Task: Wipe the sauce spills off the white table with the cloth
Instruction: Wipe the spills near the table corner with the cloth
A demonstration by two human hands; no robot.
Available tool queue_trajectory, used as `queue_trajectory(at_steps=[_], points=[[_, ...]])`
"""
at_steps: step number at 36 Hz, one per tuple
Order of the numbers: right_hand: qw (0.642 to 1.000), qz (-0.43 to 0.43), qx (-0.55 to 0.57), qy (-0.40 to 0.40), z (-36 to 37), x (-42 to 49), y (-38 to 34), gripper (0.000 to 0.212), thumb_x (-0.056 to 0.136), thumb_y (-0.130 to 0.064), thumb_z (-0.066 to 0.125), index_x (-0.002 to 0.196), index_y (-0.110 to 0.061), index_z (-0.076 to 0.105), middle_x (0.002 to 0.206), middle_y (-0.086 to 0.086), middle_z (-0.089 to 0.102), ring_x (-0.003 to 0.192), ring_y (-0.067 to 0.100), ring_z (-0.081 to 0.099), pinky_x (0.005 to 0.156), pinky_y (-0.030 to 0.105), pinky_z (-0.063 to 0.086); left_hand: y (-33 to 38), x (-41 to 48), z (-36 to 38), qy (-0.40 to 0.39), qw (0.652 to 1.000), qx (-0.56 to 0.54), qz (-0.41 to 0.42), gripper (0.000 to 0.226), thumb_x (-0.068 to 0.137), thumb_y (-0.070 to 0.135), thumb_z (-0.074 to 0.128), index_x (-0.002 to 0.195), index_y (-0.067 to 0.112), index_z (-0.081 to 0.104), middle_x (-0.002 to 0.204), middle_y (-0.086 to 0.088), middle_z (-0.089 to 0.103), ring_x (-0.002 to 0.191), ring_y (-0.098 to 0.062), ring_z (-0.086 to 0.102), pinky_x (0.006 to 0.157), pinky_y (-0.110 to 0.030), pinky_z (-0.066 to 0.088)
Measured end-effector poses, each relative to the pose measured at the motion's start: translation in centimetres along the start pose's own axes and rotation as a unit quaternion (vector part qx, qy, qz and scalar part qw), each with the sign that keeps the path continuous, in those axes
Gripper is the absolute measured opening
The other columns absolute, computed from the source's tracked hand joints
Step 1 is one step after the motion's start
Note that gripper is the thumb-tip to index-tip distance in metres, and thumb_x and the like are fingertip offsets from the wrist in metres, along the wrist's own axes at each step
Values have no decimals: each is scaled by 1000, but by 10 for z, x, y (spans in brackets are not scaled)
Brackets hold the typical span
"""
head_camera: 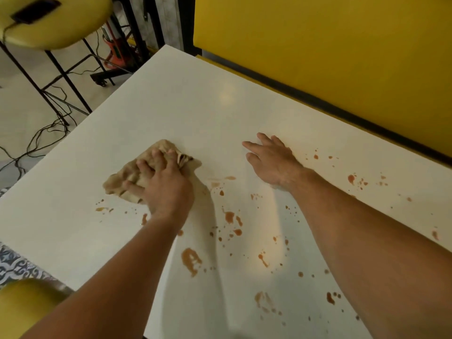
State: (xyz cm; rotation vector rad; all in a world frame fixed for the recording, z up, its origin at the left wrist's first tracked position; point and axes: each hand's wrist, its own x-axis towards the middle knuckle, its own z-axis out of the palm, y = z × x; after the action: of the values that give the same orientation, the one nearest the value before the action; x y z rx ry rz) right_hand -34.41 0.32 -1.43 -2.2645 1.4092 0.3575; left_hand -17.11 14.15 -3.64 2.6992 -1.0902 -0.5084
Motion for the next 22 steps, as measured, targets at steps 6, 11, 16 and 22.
queue_trajectory(at_steps=[6,11,16,22], points=[[1000,-4,20,-12,-4,3,2,46,103,-38,22,148,-45,24,162,-7,4,148,25,-2,118,53,9,35,-33,19,-43,979,49,194,54,102,50,21,154,37,13,163,6,0,149,-29,-11,111,-66,-13],[1000,-3,20,-13,-4,2,1,46,102,-40,23,148,-45,23,162,-7,3,148,25,-3,118,53,9,14,-41,15,-92,902,139,398,57,95,54,15,151,42,15,162,14,0,149,-20,-12,115,-62,-8],[1000,7,13,-15,-3,-2,-1,47,103,-38,22,149,-45,20,162,-8,0,148,23,-5,118,52,6,-13,-12,-4,-89,893,149,416,57,96,53,18,151,37,23,161,14,7,150,-16,-4,119,-54,0],[1000,20,-12,-9,-4,-3,-10,47,103,-37,21,150,-41,21,163,-3,4,148,27,0,118,53,10,-74,25,-35,-31,958,120,260,61,95,55,14,146,34,39,161,9,21,149,-21,9,116,-56,7]])
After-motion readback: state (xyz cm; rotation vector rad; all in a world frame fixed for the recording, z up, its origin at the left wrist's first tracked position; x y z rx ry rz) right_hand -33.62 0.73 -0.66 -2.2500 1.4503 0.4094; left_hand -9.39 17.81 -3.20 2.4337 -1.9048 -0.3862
